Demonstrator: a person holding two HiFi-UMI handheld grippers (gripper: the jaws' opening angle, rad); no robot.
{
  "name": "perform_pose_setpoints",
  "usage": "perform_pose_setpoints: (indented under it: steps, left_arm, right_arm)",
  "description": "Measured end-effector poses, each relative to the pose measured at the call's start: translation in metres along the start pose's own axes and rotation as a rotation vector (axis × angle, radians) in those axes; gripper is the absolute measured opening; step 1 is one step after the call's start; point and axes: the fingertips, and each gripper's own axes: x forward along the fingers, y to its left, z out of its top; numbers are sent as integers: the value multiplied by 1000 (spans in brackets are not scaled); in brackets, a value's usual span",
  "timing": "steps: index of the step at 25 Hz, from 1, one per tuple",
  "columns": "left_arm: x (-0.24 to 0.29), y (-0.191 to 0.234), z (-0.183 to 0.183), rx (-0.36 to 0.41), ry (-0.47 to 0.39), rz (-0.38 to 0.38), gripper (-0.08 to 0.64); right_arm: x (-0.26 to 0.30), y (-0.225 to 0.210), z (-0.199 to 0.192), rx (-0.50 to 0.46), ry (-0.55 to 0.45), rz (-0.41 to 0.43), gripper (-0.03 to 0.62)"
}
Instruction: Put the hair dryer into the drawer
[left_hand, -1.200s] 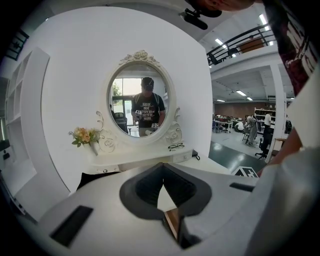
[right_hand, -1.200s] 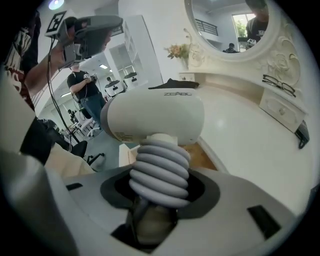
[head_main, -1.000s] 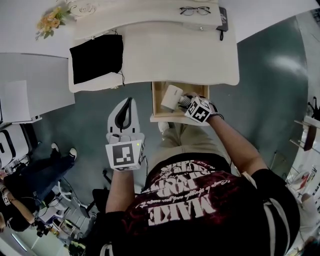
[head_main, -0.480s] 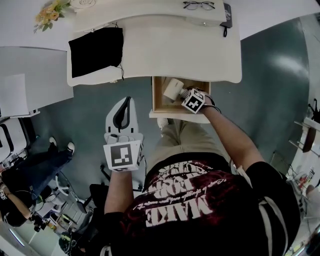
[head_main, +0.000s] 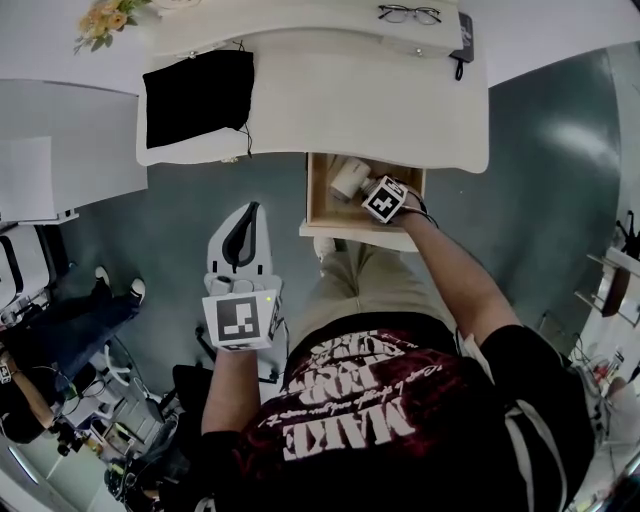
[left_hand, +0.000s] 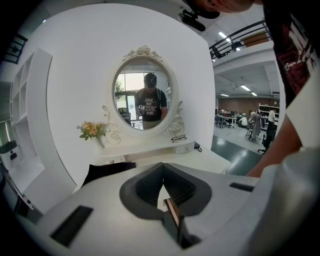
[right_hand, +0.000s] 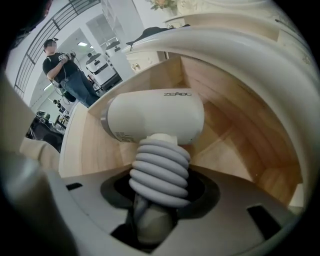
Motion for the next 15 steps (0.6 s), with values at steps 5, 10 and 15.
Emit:
perform_pose_setpoints:
  steps: [5,10,15]
  left_arm:
    - [-10,3,-1,1,-5,8,5]
    - [-21,8,9,-3,-39,15,5]
    - [-33,10,24,-8,-85,4,5]
  right_arm:
    - [13,2,-12,-6,54,-18,202]
    - [3,0,-5,40,13,-27,316]
    - [-39,4,-5,33,-37,-70,313]
